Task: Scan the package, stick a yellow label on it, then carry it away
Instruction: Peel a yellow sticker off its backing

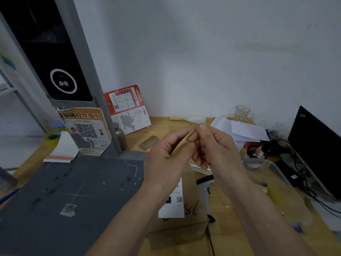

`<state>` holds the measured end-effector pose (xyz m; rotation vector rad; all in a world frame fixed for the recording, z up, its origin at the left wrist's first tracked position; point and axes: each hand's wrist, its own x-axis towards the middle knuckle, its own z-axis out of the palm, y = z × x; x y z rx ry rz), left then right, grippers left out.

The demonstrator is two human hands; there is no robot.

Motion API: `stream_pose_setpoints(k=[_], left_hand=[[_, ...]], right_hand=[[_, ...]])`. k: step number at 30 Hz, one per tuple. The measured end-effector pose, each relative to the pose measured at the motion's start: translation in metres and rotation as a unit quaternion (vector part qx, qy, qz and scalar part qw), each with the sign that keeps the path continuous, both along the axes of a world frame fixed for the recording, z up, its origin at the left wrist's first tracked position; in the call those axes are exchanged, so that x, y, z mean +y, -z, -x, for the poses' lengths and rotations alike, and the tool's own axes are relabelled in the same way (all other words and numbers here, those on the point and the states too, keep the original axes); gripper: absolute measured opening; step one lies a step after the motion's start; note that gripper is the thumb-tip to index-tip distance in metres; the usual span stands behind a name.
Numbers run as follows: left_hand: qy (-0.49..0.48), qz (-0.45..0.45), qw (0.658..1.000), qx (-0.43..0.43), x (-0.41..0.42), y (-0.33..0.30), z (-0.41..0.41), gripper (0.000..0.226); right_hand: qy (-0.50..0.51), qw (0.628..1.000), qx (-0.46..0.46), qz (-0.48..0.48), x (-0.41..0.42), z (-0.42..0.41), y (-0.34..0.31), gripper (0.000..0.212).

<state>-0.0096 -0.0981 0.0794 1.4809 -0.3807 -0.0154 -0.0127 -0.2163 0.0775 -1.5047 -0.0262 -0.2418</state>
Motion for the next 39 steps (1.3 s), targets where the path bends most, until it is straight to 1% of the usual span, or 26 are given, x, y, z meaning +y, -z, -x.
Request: stream_pose_setpoints(k=[4,7,12,17,20,25,33,36,39], left_hand=[[-0.003,-0.02,1.0,-0.006,-0.002,0.002,0.003,0.031],[-0.007,-0.026,1.0,-0.009,-0.005,0.003,0.005,0.032],[-0.018,-0.027,0.999,0.0,-0.005,0.002,0.007,0.029],[-0.033,-0.045,0.998,0.011,-0.006,0.005,0.006,0.033],[-0.033,-0.034,0.999,0.009,-0.007,0.007,0.006,0.033],[-0.025,-0.027,0.999,-0.012,-0.008,0.008,0.007,0.032],[-0.022,-0.01,1.0,-0.012,-0.007,0.007,0.006,0.031],[-0.041,-0.014,0.999,0.0,-0.007,0.009,0.004,0.027],[-0.062,-0.03,0.998,-0.006,-0.006,0.012,0.0,0.025]], right_hand=[[0.036,0.999,0.001,-0.021,0.0,0.002,0.0,0.022],[0.039,0.999,-0.006,-0.026,-0.002,0.003,0.0,0.017],[0.034,0.998,-0.016,-0.04,-0.003,0.003,0.003,0.017],[0.034,0.997,-0.023,-0.066,-0.004,0.004,0.005,0.017],[0.038,0.996,-0.025,-0.073,-0.004,0.004,0.005,0.018],[0.053,0.994,-0.022,-0.092,-0.003,0.005,0.003,0.009],[0.057,0.995,-0.023,-0.083,-0.002,0.004,0.003,0.01],[0.054,0.996,-0.02,-0.068,-0.002,0.003,0.001,0.009],[0.057,0.997,-0.023,-0.047,-0.003,0.003,0.002,0.006]])
